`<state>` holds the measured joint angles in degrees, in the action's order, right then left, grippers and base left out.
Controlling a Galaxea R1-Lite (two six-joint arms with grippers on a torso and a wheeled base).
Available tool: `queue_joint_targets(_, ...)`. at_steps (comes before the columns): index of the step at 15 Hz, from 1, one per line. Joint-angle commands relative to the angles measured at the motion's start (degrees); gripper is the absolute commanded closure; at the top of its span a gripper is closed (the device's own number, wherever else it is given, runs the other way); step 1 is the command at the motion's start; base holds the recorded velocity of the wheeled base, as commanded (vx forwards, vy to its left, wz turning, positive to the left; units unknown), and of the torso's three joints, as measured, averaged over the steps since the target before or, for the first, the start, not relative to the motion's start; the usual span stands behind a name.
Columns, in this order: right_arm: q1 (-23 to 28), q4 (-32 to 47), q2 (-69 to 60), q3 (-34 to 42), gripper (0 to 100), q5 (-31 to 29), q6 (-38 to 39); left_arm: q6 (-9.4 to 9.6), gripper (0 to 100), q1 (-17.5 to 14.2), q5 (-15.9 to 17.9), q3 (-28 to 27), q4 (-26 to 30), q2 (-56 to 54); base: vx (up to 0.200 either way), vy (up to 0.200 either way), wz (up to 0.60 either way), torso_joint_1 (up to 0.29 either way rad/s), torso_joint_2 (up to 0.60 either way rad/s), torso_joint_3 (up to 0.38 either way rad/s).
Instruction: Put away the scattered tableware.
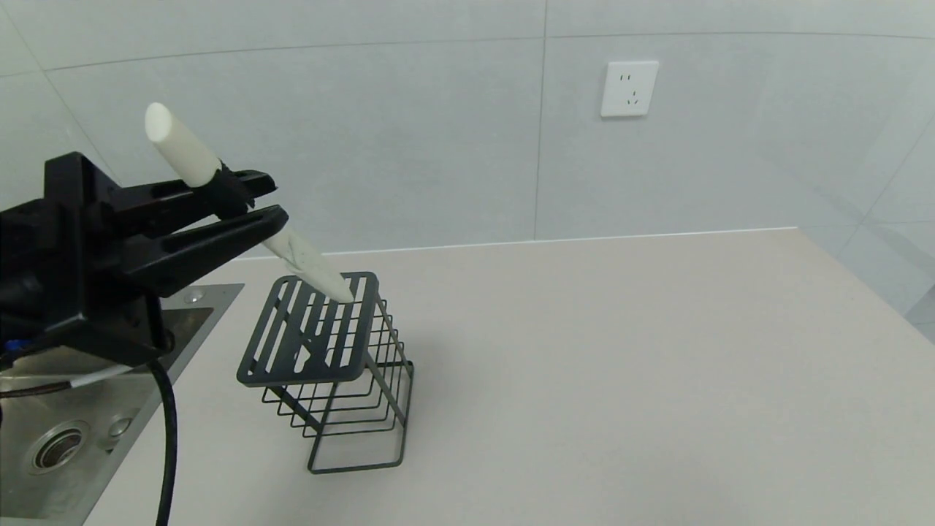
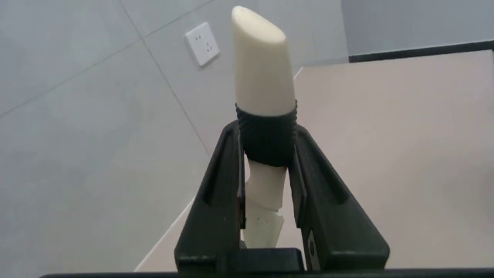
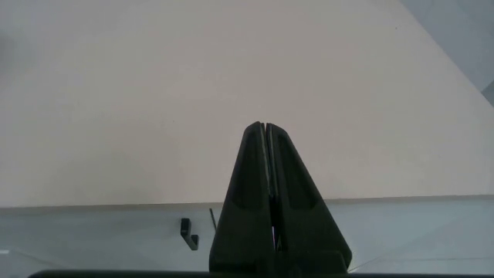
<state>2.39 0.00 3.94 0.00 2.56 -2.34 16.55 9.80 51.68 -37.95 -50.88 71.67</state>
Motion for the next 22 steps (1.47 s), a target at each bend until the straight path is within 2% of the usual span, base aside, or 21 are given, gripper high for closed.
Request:
queue_joint_targets(1,0.0,0.0,0.0,0.0,100,-0.1,0.1,0.58,100,-0.6,3.5,-2.7,-0.1,2.2,0.0,0.0,0.0,0.0,0.0,0.0)
queue_joint_targets(3,0.0,0.0,0.1,0.0,100,-0.1,0.1,0.58,100,-1.6,4.3,-2.0,0.2,1.9,0.0,0.0,0.0,0.0,0.0,0.0)
queue_joint_targets(4,0.0,0.0,0.0,0.0,100,-0.1,0.1,0.58,100,-4.4,6.6,-2.1,0.2,2.3,0.0,0.0,0.0,0.0,0.0,0.0)
queue_joint_targets(5,0.0,0.0,0.0,0.0,100,-0.1,0.1,0.58,100,-7.0,11.3,-2.4,-0.2,3.2,0.0,0.0,0.0,0.0,0.0,0.0)
queue_joint_targets(6,0.0,0.0,0.0,0.0,100,-0.1,0.1,0.67,100,-7.9,12.8,-2.6,-0.4,3.7,0.0,0.0,0.0,0.0,0.0,0.0)
queue_joint_targets(7,0.0,0.0,0.0,0.0,100,-0.1,0.1,0.67,100,-10.0,18.1,-2.7,-0.9,4.1,0.0,0.0,0.0,0.0,0.0,0.0)
queue_joint_targets(8,0.0,0.0,0.0,0.0,100,-0.1,0.1,0.67,100,-10.1,19.3,-2.7,-1.0,4.2,0.0,0.0,0.0,0.0,0.0,0.0)
queue_joint_targets(11,0.0,0.0,0.0,0.0,100,-0.1,0.1,0.67,100,-10.0,19.4,-3.2,-1.1,4.9,0.0,0.0,0.0,0.0,0.0,0.0)
queue_joint_targets(14,0.0,0.0,0.0,0.0,100,-0.1,0.1,0.67,100,-10.0,19.4,-5.2,-3.7,8.0,0.0,0.0,0.0,0.0,0.0,0.0)
queue_joint_targets(15,0.0,0.0,0.0,0.0,100,-0.1,0.1,0.67,100,-9.7,19.4,-4.9,-5.5,9.6,0.0,0.0,0.0,0.0,0.0,0.0)
queue_joint_targets(18,0.0,0.0,0.0,0.0,100,-0.1,0.1,0.67,100,-9.5,19.4,-4.8,-5.5,10.3,0.0,0.0,0.0,0.0,0.0,0.0)
queue_joint_targets(22,0.0,0.0,0.0,0.0,100,-0.1,0.1,0.76,100,-7.3,19.1,-3.9,-5.5,10.9,0.0,0.0,0.0,0.0,0.0,0.0)
